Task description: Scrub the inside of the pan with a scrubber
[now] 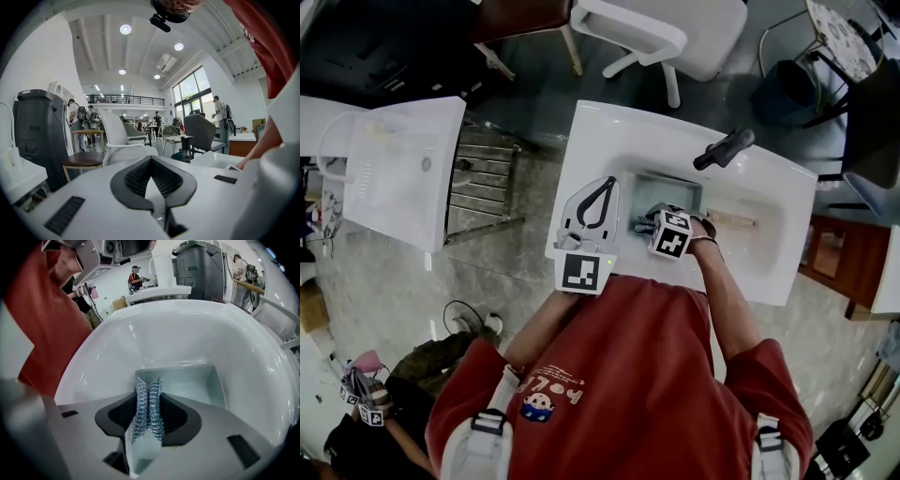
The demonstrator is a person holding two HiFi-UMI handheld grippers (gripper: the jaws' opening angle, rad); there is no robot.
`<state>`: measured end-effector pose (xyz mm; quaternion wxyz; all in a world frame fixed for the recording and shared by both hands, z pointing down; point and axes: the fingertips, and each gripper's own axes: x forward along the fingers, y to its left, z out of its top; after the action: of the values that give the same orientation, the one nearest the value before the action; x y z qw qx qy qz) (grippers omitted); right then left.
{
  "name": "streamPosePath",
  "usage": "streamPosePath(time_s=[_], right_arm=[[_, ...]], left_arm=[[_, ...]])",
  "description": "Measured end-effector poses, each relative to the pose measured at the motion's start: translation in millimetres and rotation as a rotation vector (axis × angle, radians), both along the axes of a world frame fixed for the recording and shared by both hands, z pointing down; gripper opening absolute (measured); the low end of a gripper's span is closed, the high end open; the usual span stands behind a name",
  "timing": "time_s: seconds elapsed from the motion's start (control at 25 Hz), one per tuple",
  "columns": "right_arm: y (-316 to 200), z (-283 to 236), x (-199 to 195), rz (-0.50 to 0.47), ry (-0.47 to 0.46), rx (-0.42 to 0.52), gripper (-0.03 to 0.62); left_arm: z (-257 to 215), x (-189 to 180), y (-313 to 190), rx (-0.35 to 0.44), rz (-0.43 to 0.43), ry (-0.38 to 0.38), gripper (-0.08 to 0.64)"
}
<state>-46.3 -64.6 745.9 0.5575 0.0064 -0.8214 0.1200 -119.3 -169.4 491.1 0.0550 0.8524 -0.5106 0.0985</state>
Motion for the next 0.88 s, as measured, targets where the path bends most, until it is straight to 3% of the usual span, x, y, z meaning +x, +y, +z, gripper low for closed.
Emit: streamPosePath(time_s=[0.44,0.88], right_arm=[[-17.4,4.5,0.0,-0.016,0.022,0.106,0.163],[-85.3,10.4,9.5,0.059,0.086,0.424,0.163]], left_arm=[[-1.0,-2.8,1.3,-0.003,-0.006,-0.004,0.008],[-2.7,1.5,2.7,0.004,0.009,-0.012,0.008]])
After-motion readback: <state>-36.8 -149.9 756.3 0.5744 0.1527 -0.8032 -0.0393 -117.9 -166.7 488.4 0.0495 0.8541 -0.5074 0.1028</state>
